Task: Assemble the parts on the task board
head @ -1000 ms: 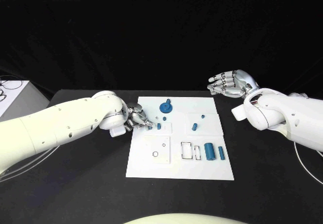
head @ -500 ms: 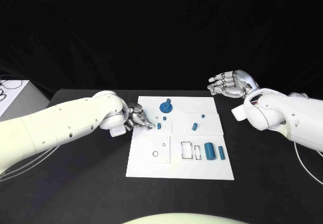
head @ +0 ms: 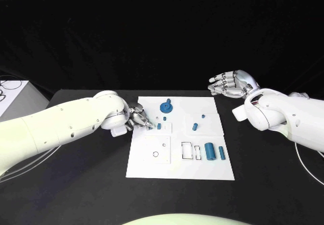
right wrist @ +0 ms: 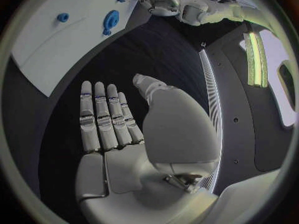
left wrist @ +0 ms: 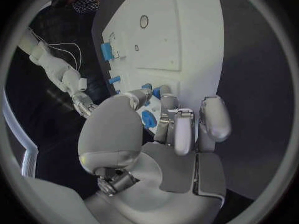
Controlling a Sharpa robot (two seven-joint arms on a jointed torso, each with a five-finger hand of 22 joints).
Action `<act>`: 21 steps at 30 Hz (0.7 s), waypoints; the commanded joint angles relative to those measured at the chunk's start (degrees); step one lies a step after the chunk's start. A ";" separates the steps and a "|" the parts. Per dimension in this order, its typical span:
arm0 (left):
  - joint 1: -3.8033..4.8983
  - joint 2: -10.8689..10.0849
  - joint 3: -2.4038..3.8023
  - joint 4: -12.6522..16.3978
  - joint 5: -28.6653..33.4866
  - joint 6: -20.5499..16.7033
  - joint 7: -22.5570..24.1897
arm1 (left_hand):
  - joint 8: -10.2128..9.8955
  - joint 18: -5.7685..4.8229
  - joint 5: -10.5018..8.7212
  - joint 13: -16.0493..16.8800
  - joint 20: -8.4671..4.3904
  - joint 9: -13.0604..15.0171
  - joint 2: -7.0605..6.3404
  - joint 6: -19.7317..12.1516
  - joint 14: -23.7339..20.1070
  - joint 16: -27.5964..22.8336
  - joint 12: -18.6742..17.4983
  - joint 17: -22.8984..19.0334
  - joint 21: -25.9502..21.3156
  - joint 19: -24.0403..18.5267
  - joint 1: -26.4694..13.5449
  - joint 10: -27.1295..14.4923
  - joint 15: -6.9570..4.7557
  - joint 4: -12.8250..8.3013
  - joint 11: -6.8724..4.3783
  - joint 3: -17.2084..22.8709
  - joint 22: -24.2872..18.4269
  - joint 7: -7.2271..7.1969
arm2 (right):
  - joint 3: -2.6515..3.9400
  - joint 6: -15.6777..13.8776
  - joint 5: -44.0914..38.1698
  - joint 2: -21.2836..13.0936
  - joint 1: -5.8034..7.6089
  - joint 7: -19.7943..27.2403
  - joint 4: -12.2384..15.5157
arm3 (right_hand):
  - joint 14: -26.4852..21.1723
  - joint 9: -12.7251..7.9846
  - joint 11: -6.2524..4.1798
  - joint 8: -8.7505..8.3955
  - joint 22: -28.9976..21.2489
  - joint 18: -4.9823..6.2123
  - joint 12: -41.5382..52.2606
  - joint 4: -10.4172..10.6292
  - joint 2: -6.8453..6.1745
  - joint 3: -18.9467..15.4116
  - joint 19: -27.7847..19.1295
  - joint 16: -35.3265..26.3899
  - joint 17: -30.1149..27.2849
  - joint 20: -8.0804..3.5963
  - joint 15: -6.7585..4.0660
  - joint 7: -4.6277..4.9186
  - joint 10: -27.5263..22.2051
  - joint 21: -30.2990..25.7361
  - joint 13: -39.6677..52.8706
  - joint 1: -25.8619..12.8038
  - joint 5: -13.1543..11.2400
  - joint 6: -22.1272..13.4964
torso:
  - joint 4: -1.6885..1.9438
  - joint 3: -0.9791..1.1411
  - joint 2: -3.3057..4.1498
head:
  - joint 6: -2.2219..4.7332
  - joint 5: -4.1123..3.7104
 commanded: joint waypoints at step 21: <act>-0.14 0.24 -0.13 0.18 -0.01 0.13 0.30 | 1.63 0.21 3.71 -1.59 0.05 0.91 -0.23 -3.18 4.41 0.01 -1.32 10.19 -0.01 0.12 5.44 -0.84 -0.23 -8.90 0.28 14.35 -0.07 0.45 | 0.03 0.98 -0.09 -0.10 -0.01 0.33 0.02 | 0.29 -0.05 0.17 -0.37 -0.10 0.40 -0.17 0.13 0.18 0.18 0.12 -0.35 -0.06 0.03 -0.04 1.94 0.24 -0.05 -0.09 -0.55 0.21 0.25 | 0.08 -0.08 -0.01 | 0.22 -0.22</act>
